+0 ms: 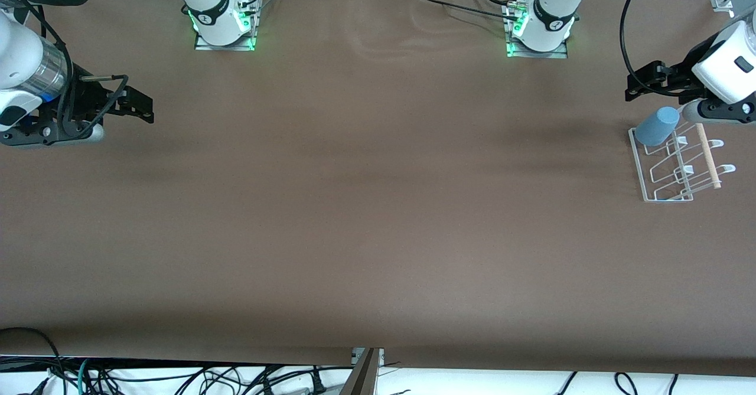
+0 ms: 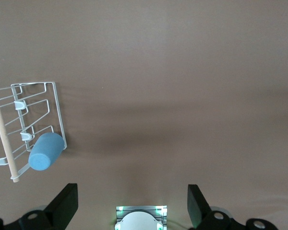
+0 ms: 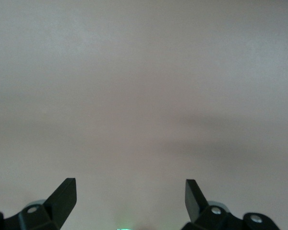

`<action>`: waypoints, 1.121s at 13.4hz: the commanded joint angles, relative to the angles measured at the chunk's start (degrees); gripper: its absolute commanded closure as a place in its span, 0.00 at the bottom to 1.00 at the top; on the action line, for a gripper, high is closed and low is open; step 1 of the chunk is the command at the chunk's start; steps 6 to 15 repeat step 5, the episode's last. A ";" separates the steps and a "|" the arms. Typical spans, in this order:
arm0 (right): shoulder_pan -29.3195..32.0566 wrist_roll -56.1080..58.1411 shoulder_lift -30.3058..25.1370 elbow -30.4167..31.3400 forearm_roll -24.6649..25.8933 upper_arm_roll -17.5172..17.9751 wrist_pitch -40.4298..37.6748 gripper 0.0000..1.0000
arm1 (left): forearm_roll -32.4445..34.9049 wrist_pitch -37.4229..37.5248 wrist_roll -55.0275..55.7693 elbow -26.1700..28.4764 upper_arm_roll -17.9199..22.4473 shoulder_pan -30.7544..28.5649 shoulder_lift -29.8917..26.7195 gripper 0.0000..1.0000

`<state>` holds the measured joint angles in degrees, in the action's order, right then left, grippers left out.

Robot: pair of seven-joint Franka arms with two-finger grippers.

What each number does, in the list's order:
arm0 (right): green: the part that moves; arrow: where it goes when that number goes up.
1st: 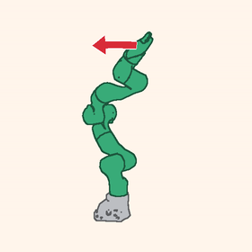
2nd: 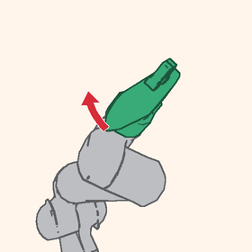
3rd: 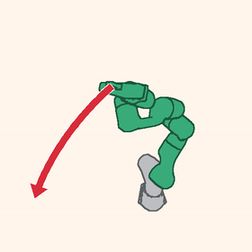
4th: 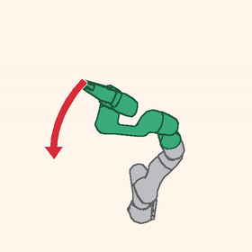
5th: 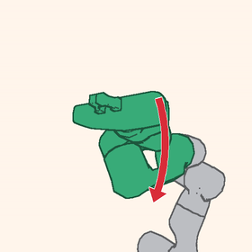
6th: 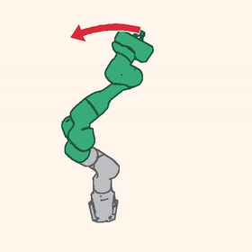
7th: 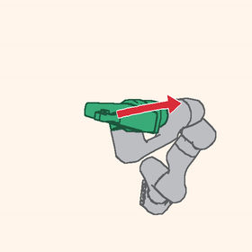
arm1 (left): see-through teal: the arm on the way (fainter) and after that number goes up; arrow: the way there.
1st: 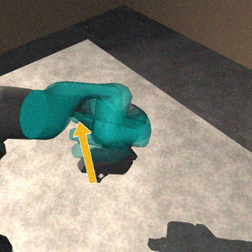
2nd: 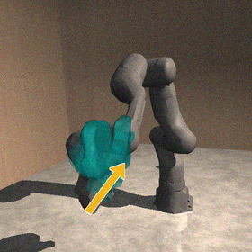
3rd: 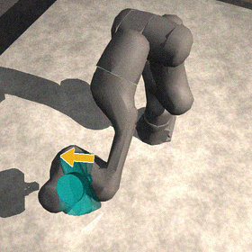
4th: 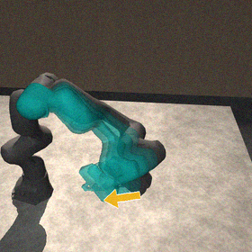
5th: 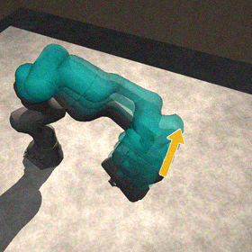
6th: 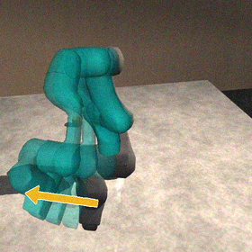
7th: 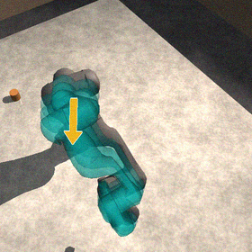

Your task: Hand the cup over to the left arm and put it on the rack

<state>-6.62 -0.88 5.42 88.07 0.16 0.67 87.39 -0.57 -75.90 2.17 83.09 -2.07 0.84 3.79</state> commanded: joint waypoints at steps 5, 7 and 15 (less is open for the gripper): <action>0.65 1.32 -0.06 -0.36 -1.12 0.20 0.24 0.00 | -0.57 1.99 0.47 -0.83 1.02 -0.31 0.43 0.00; 0.65 1.32 -0.06 -0.36 -1.12 0.20 0.24 0.00 | -0.57 1.99 0.47 -0.83 1.02 -0.31 0.43 0.00; 0.65 1.32 -0.06 -0.36 -1.12 0.20 0.24 0.00 | -0.57 1.99 0.47 -0.83 1.02 -0.31 0.43 0.00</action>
